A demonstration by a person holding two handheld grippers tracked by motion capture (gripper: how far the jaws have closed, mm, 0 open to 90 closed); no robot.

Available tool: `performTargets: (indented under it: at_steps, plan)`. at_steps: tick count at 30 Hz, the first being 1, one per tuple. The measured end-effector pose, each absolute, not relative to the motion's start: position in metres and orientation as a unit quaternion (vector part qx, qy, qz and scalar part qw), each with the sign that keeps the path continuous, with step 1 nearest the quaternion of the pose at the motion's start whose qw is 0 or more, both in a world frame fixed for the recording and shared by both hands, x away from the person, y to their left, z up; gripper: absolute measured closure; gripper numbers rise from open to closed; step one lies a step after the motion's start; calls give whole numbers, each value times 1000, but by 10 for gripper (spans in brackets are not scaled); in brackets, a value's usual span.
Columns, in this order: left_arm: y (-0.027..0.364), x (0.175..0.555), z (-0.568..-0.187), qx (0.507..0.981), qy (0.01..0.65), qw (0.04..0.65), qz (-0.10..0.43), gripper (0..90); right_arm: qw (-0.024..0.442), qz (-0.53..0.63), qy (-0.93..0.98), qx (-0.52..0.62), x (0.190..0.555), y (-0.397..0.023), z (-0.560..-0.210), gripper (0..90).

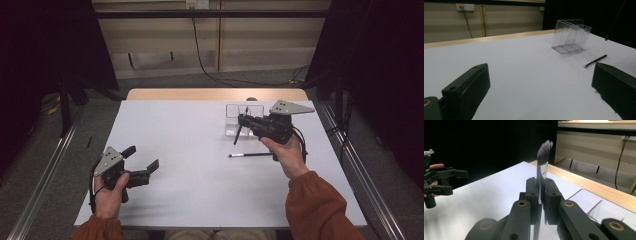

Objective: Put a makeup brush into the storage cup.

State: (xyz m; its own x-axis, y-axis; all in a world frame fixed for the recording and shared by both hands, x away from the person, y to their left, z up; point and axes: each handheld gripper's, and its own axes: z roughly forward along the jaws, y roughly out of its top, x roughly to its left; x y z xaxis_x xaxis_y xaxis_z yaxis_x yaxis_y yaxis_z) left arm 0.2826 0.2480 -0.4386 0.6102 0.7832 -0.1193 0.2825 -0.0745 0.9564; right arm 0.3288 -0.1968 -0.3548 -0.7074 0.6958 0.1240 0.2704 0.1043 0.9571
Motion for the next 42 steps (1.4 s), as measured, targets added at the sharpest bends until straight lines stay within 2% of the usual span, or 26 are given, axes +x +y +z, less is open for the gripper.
performTargets:
  at_steps: [5,12,31,42]
  plan:
    - [255,281,-441,693,391,561,227,20,191,586,709,343,335,-203,-353,838]
    - [247,273,-441,708,370,560,218,20,202,575,713,347,346,-207,-348,838]
    - [248,275,-439,705,370,560,230,19,227,546,718,368,396,-210,-323,838]
    - [252,276,-438,702,376,557,236,19,252,534,712,380,417,-196,-317,838]
